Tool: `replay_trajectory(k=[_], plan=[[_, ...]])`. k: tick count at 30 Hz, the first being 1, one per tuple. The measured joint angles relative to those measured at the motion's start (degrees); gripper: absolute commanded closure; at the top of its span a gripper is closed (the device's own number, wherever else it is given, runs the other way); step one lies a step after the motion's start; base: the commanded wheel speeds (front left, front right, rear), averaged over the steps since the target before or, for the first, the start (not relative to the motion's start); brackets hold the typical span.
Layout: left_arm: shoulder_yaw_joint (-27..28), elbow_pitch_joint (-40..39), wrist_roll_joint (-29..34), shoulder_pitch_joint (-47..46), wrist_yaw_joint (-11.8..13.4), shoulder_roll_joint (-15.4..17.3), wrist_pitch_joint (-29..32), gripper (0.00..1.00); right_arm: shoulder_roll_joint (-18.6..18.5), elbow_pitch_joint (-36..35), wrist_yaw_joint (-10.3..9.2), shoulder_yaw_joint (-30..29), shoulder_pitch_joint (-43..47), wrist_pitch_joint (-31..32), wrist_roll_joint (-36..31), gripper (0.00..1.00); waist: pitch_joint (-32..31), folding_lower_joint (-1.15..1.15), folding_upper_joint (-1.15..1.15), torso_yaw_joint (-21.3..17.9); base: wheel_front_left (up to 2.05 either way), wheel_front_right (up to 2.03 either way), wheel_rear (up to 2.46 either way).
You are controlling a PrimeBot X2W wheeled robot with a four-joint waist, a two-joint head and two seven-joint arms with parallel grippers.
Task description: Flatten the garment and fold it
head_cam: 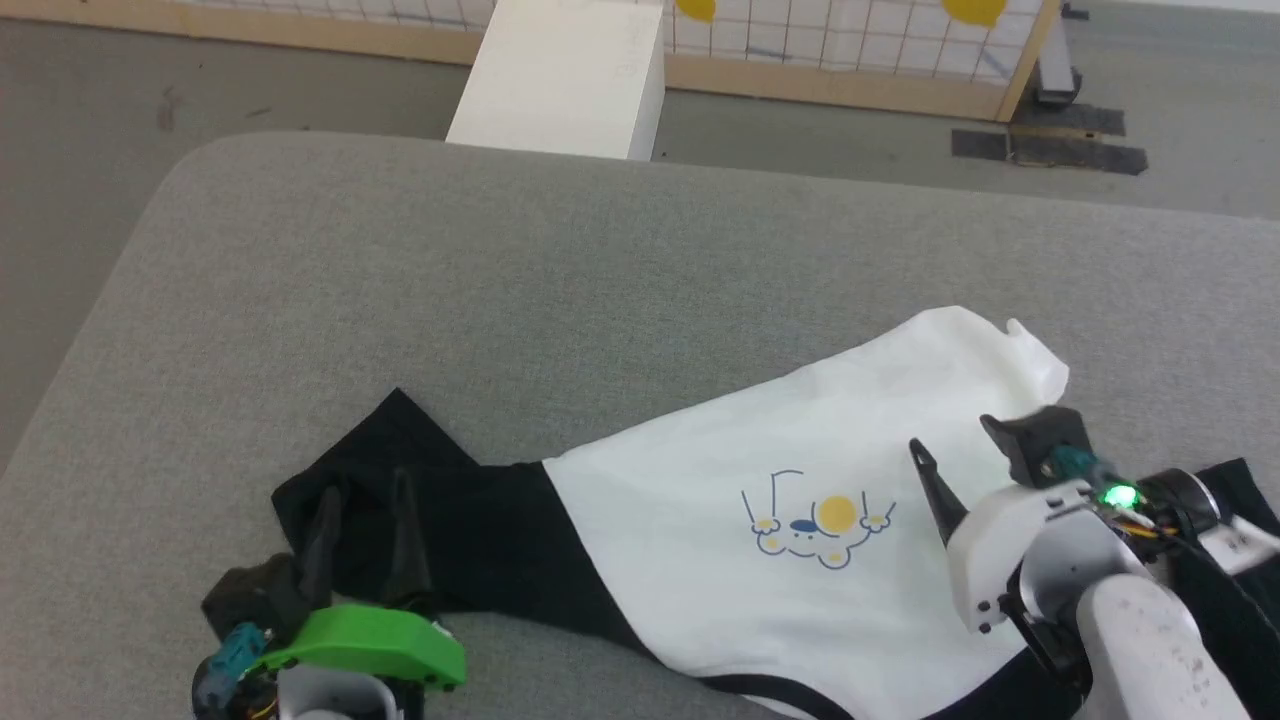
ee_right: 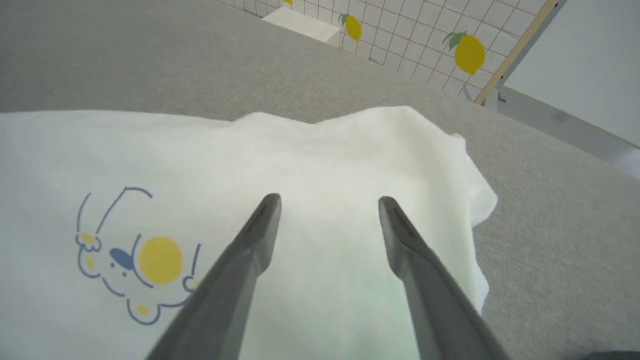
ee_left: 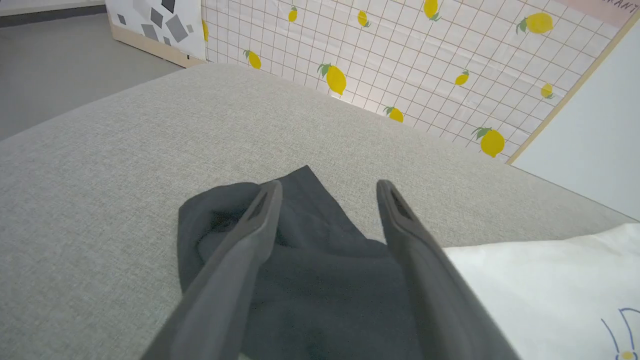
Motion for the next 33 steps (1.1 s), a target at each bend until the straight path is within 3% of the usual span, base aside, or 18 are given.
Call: replay_trajectory(k=[7, 8, 9, 10, 15, 26, 29, 33], plan=[[-3.3, 2.2, 1.9, -3.5, -0.9, -1.5, -1.8, 0.0, -5.0, 10.3, 0.0, 7.9, -9.4, 17.5, 4.0, 0.0, 2.5, 0.0, 0.0, 2.4, 0.0, 0.0, 0.0], [-3.7, 2.5, 1.9, -3.8, -0.9, -1.5, -1.8, 0.0, -5.4, 11.0, 0.0, 8.3, -10.7, 19.3, 4.6, 0.52, 2.9, 0.0, 0.0, 2.8, 0.0, 0.0, 0.0], [-4.1, 2.8, 1.9, -4.0, -0.9, -1.6, -1.8, 0.0, -5.7, 11.6, 0.0, 8.8, -12.0, 20.6, 5.3, 0.92, 3.2, 0.0, 0.0, 3.1, 0.0, 0.0, 0.0], [-4.4, 3.2, 1.9, -4.1, -1.1, -1.7, -1.8, 0.0, -5.9, 12.1, -0.01, 9.0, -13.2, 21.3, 5.8, 1.0, 3.6, 0.0, 0.0, 3.5, 0.0, 0.0, 0.0], [-4.8, 3.5, 1.9, -5.1, -1.3, -1.8, -1.9, 0.0, -6.0, 14.3, 0.01, 6.9, -18.5, 17.7, 5.2, 1.0, 5.6, 0.0, 0.0, 4.6, 0.0, 0.0, 0.0], [-7.1, 3.3, 1.8, -8.5, -1.9, -2.1, -1.9, 0.0, -4.4, 23.5, 0.01, -3.8, -37.2, 4.6, -6.4, 1.0, 10.5, 0.0, 0.0, 6.5, 0.0, 0.0, 0.0], [-7.9, 3.4, 1.6, -9.1, -1.8, -2.1, -1.9, 0.0, -3.0, 26.5, 0.01, -6.2, -39.0, 1.3, -7.8, 0.0, 11.5, 0.0, 0.0, 7.1, 0.0, 0.0, 0.0], [-8.1, 3.6, 1.6, -9.3, -1.7, -2.1, -2.0, 0.0, -0.9, 28.5, 0.01, -8.3, -39.0, -4.6, -7.2, 0.0, 11.6, 0.0, 0.0, 7.2, 0.0, 0.0, 0.0]])
